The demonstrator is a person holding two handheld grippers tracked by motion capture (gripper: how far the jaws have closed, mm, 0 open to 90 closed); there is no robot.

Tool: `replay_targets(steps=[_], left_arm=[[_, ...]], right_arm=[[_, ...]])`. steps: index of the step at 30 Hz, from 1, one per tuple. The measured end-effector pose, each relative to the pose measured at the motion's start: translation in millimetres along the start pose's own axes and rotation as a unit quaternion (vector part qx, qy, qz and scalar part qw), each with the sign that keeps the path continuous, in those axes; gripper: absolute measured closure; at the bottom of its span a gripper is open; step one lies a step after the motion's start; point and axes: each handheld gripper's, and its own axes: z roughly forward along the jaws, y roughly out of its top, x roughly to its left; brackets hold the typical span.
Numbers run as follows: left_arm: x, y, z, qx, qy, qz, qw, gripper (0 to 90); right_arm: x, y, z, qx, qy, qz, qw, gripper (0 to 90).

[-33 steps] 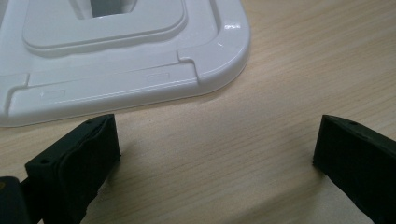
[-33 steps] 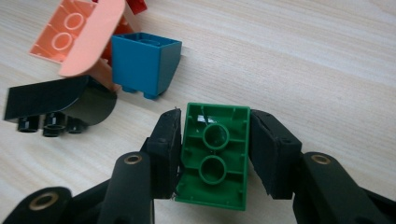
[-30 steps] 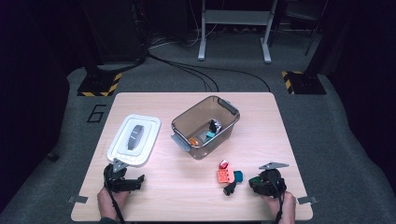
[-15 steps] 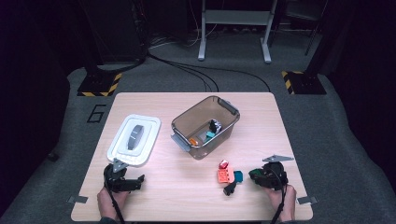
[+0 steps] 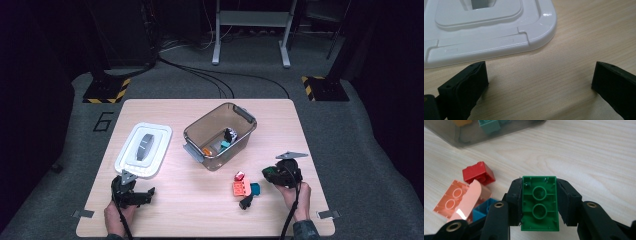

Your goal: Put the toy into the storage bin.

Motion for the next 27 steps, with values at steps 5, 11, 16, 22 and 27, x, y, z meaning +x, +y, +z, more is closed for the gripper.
replay_targets(steps=[5, 11, 16, 22, 27], left_arm=[[-0.2, 0.1, 0.5, -0.002, 0.0, -0.001, 1.0, 0.2], [-0.6, 0.4, 0.8, -0.002, 0.001, -0.002, 1.0, 0.2], [-0.3, 0.7, 1.4, -0.003, 0.0, -0.002, 1.0, 0.2], [-0.9, 0.7, 1.0, -0.003, 0.002, 0.001, 1.0, 0.2], [0.0, 1.0, 1.4, -0.003, 0.001, 0.001, 1.0, 0.2]], right_arm=[[-3.9, 11.4, 6.3, -0.006, 0.003, -0.008, 0.9999, 59.1], [-5.3, 25.5, 11.2, -0.005, 0.006, -0.003, 1.0, 59.1], [-10.3, 35.9, 8.8, -0.012, 0.004, -0.009, 0.9999, 59.1], [-15.1, 43.7, 1.1, -0.024, 0.002, -0.001, 0.9997, 59.1], [-20.8, 48.0, 2.6, -0.017, -0.005, -0.003, 0.9998, 59.1]])
